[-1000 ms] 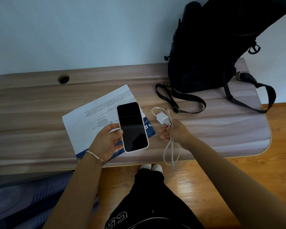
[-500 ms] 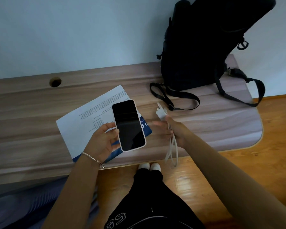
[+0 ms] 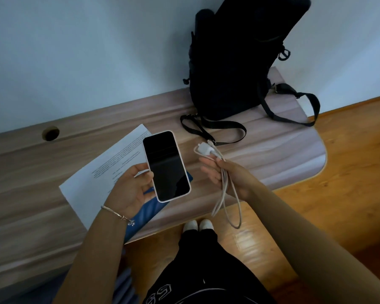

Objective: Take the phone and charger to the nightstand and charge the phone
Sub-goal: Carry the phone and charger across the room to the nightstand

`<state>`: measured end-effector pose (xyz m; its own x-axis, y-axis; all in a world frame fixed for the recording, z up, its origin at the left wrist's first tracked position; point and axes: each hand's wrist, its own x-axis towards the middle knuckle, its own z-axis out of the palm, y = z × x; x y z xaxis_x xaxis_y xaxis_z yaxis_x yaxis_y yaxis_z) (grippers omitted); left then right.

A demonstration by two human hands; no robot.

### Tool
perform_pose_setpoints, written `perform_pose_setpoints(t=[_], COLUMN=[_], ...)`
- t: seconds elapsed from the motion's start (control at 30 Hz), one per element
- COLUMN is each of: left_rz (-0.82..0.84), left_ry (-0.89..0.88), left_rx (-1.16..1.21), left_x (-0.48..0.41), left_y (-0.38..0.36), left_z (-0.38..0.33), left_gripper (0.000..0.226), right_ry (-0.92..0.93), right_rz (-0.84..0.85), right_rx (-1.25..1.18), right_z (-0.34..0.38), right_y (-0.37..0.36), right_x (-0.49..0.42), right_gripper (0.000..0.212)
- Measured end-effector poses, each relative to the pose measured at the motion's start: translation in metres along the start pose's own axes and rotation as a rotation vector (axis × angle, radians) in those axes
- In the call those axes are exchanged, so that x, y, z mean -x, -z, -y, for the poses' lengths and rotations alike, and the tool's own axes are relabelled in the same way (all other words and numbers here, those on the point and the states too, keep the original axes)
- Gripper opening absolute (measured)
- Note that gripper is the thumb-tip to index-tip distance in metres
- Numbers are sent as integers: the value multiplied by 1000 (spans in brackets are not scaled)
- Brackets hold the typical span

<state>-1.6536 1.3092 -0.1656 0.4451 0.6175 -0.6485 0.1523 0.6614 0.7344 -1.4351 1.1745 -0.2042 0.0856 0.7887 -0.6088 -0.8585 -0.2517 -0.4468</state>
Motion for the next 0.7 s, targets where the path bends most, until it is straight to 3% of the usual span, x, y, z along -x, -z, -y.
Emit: perform_pose_setpoints(t=[0.2, 0.43, 0.7], left_rz=[143, 376, 577], left_ry=[14, 49, 146], left_rx=[-37, -143, -182], left_x=[-11, -17, -12], left_y=[-35, -97, -193], left_z=[-10, -6, 21], left_gripper=[20, 29, 23], right_ry=[171, 438, 670], right_rz=[-22, -187, -140], right_rx=[-76, -277, -447], right_z=[9, 15, 16], right_y=[5, 43, 98], right_x=[40, 94, 176], right_gripper=[29, 27, 42])
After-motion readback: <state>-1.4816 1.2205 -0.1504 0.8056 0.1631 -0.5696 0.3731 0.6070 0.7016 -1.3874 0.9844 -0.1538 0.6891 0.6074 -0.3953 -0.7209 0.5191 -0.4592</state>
